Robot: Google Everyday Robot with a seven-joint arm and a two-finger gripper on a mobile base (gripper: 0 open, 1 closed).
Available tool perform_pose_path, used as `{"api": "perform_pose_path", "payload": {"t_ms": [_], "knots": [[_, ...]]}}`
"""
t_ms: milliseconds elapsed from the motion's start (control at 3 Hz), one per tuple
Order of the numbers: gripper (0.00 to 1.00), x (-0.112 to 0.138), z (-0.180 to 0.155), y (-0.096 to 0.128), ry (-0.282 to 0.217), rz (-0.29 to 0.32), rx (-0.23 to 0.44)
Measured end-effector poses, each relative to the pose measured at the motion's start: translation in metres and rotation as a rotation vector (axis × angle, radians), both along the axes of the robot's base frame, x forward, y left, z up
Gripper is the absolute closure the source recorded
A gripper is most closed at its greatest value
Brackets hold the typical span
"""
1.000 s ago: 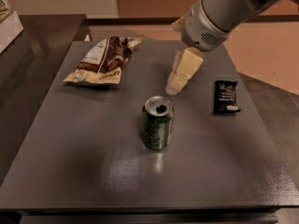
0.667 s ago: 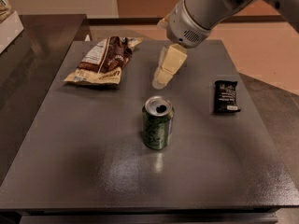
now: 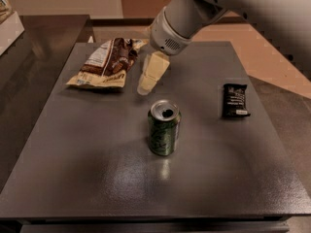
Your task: Move brown chip bag near rxbar chocolate
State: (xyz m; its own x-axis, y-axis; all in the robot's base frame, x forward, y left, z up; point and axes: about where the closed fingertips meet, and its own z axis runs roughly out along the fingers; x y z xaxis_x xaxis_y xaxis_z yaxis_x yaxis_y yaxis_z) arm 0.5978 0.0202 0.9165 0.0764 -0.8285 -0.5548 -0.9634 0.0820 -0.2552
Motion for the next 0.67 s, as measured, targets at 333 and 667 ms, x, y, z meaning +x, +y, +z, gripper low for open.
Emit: {"api": "perform_pose_path", "payload": {"t_ms": [333, 667], "knots": [[0.00, 0.000, -0.014, 0.018, 0.014, -0.001, 0.020], [0.00, -0.002, -0.026, 0.037, 0.024, -0.013, 0.037]]}}
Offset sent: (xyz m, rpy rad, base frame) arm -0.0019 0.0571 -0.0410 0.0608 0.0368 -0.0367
